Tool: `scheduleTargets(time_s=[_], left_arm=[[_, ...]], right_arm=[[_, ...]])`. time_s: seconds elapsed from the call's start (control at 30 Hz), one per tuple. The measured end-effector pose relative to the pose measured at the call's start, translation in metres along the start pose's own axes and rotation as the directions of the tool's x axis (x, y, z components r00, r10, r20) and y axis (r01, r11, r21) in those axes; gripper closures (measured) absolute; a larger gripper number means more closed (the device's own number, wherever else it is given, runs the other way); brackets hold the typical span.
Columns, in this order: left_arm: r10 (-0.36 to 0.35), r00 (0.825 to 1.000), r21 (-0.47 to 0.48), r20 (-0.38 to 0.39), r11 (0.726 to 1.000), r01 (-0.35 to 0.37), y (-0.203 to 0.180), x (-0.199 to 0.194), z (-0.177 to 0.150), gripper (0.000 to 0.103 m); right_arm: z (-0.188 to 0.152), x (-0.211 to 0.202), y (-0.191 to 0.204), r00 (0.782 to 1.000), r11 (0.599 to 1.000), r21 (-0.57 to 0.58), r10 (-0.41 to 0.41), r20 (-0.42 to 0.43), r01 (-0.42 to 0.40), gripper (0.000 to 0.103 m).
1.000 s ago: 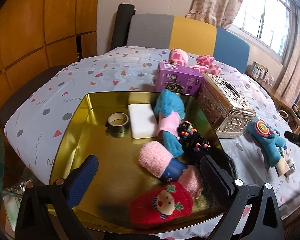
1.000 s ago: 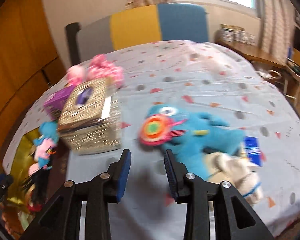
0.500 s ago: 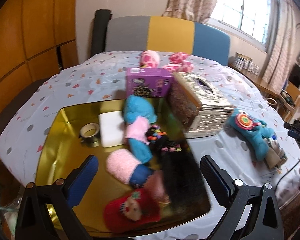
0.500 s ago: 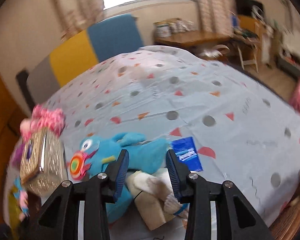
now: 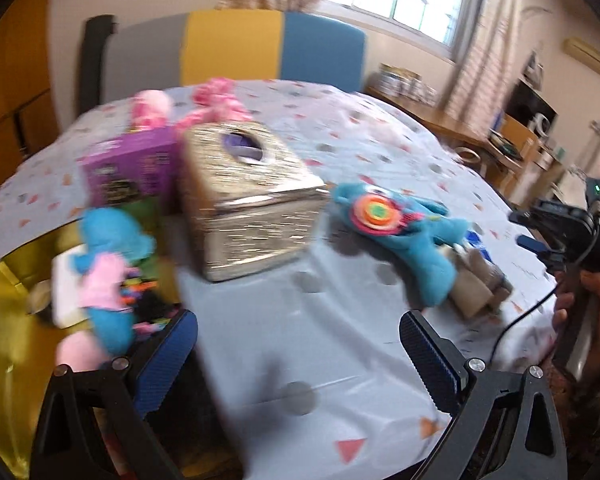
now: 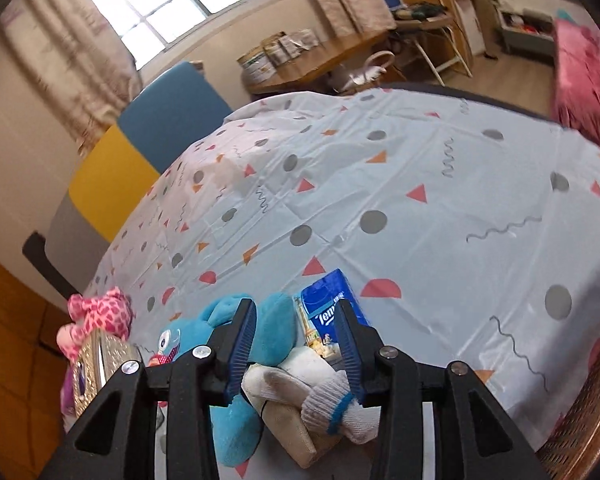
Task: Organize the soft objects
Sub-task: 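Grasp the blue plush monster by its body with the left gripper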
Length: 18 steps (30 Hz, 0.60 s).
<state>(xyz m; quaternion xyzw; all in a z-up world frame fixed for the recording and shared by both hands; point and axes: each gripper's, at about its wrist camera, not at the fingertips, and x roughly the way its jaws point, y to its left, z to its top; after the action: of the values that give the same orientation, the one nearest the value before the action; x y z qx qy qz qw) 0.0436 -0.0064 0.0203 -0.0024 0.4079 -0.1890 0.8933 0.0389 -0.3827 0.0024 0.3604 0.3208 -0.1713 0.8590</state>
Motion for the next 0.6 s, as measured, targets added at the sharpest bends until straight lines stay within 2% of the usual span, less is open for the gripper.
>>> scheduleTargets(time_s=[0.13, 0.23, 0.27, 0.47, 0.6], left_arm=[[-0.090, 0.993, 0.062, -0.072, 0.994, 0.094, -0.035, 0.027, 0.005, 0.010], [-0.109, 0.988, 0.082, -0.110, 0.990, 0.118, -0.051, 0.043, 0.007, 0.017], [-0.117, 0.986, 0.081, -0.123, 0.989, 0.128, -0.054, 0.048, 0.008, 0.020], [-0.162, 0.970, 0.038, -0.183, 0.984, 0.172, -0.070, 0.082, 0.017, 0.021], [-0.188, 0.962, -0.030, -0.196, 0.982, 0.186, -0.078, 0.107, 0.035, 0.021]], right_arm=[[0.001, 0.000, -0.004, 1.000, 1.000, 0.025, 0.015, -0.008, -0.015, 0.063], [0.001, 0.001, -0.008, 1.000, 0.999, 0.046, 0.025, -0.012, -0.024, 0.062], [0.001, 0.002, -0.010, 0.999, 0.998, 0.053, 0.028, -0.018, -0.027, 0.062], [0.000, 0.009, -0.013, 0.996, 0.995, 0.080, 0.056, -0.063, -0.051, 0.062], [-0.002, 0.012, -0.010, 0.994, 0.996, 0.067, 0.070, -0.083, -0.065, 0.062]])
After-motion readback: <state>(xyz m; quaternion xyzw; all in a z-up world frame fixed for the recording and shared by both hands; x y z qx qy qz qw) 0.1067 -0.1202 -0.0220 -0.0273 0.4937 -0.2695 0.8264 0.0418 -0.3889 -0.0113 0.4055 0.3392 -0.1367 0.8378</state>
